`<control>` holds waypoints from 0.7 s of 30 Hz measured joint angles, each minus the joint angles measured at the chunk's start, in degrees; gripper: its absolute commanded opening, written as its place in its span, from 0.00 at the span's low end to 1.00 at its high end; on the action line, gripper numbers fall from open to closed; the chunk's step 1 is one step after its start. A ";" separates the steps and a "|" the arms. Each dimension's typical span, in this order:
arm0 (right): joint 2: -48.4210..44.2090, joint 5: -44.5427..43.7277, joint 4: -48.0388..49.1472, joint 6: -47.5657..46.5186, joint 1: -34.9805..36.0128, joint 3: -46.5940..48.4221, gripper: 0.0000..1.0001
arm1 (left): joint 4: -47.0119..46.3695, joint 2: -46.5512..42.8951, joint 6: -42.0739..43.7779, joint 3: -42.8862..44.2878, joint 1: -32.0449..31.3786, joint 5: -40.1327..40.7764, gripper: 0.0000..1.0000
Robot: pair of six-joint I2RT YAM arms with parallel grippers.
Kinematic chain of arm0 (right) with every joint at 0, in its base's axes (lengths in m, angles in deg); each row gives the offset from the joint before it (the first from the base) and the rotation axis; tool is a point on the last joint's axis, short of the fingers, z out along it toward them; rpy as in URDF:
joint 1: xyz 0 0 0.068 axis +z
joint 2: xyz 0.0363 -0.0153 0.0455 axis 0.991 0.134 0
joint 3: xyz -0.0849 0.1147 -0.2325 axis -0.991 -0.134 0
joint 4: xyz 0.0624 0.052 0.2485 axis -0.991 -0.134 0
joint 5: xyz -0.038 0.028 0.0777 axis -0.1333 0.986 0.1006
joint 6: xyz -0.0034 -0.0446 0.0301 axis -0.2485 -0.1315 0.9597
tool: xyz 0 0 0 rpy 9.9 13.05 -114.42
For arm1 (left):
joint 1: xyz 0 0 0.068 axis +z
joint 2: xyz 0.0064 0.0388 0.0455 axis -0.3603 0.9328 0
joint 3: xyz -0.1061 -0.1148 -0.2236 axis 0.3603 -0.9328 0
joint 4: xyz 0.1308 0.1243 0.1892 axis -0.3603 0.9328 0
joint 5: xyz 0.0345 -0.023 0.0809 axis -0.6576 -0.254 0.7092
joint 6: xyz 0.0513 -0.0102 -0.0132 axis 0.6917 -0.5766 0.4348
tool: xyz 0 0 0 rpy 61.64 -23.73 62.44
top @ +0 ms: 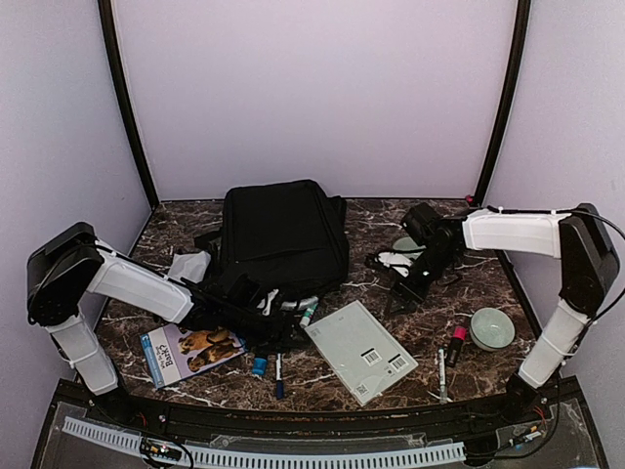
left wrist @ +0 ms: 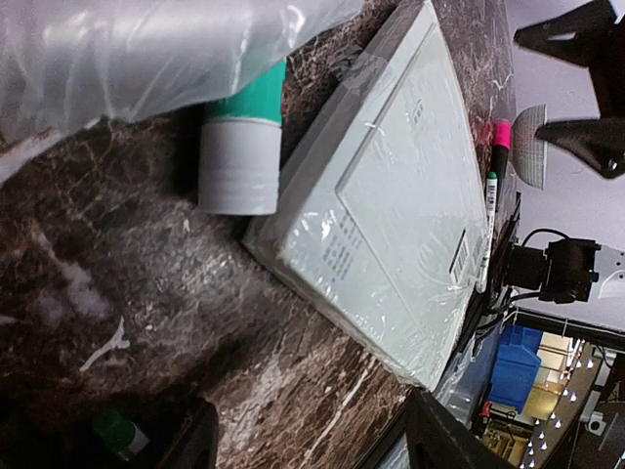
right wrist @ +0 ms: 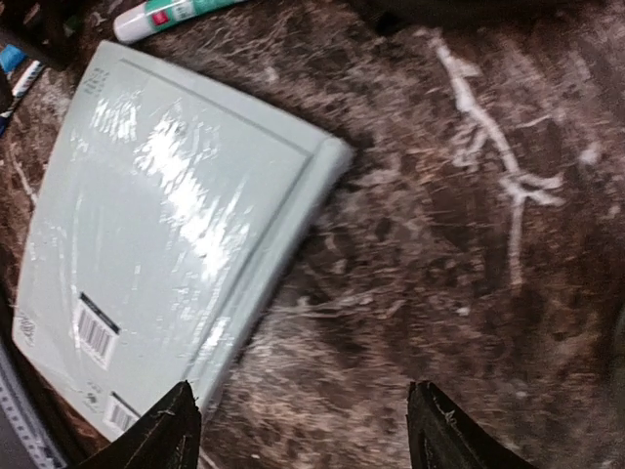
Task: Pack the student bag
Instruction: Pick up the book from the center of the board.
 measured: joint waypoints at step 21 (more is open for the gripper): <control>9.62 21.94 2.21 14.27 -0.17 -5.81 0.47 | -15.39 8.22 -23.30 2.67 -4.66 2.01 0.75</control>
